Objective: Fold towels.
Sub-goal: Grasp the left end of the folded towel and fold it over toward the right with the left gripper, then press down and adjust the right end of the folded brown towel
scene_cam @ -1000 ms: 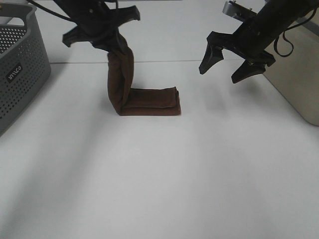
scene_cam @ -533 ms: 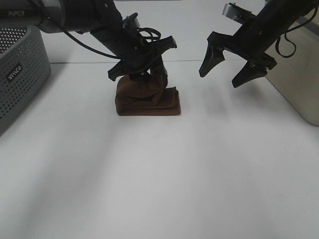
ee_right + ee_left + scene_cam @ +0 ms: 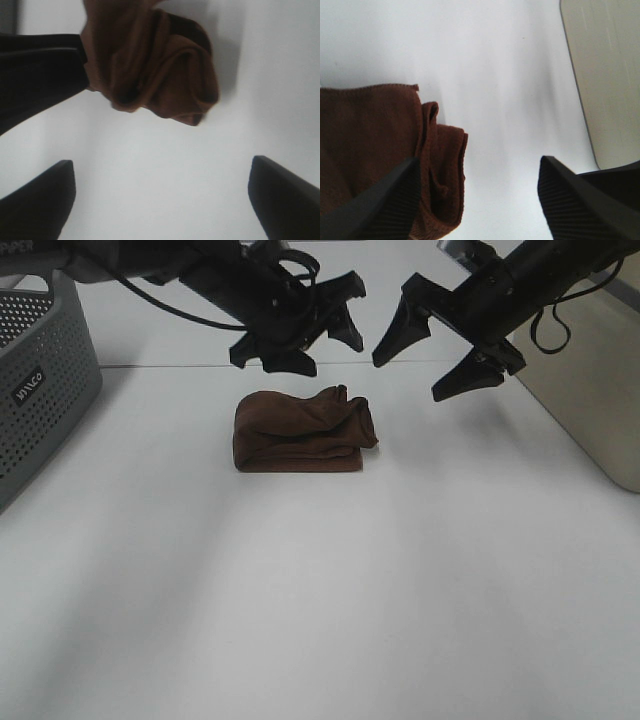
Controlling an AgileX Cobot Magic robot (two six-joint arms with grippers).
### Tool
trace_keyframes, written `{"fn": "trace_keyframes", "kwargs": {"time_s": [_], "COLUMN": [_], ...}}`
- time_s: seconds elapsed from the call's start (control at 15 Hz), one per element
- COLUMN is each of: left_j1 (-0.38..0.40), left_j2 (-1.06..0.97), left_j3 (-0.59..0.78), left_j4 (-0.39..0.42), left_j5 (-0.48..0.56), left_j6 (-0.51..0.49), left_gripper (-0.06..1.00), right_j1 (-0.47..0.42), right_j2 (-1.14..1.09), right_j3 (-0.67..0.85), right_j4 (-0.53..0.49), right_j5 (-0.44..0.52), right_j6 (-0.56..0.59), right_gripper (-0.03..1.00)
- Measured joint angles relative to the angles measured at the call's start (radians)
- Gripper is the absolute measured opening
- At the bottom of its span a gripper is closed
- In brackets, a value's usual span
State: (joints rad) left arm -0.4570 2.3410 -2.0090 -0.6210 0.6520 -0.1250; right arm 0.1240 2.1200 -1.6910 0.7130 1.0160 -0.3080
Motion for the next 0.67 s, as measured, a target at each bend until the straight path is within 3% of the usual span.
{"fn": "trace_keyframes", "kwargs": {"time_s": [0.13, 0.33, 0.67], "left_j1": [0.046, 0.133, 0.249], "left_j2": [-0.043, -0.067, -0.067], "left_j3": [-0.01, -0.013, -0.013], "left_j4": [0.047, 0.082, 0.095], "left_j5": [0.022, 0.08, 0.208], "left_j6": [0.071, 0.082, 0.056], "left_gripper": [0.64, 0.64, 0.64], "right_j1": [0.001, 0.045, 0.179], "right_j2": [0.0, 0.027, 0.187], "right_j3": [0.0, 0.0, -0.129], "right_j4": [0.178, 0.387, 0.47], "right_j5": [0.0, -0.003, -0.002], "right_j6": [-0.089, -0.221, -0.264], "right_gripper": [0.87, 0.87, 0.87]}}
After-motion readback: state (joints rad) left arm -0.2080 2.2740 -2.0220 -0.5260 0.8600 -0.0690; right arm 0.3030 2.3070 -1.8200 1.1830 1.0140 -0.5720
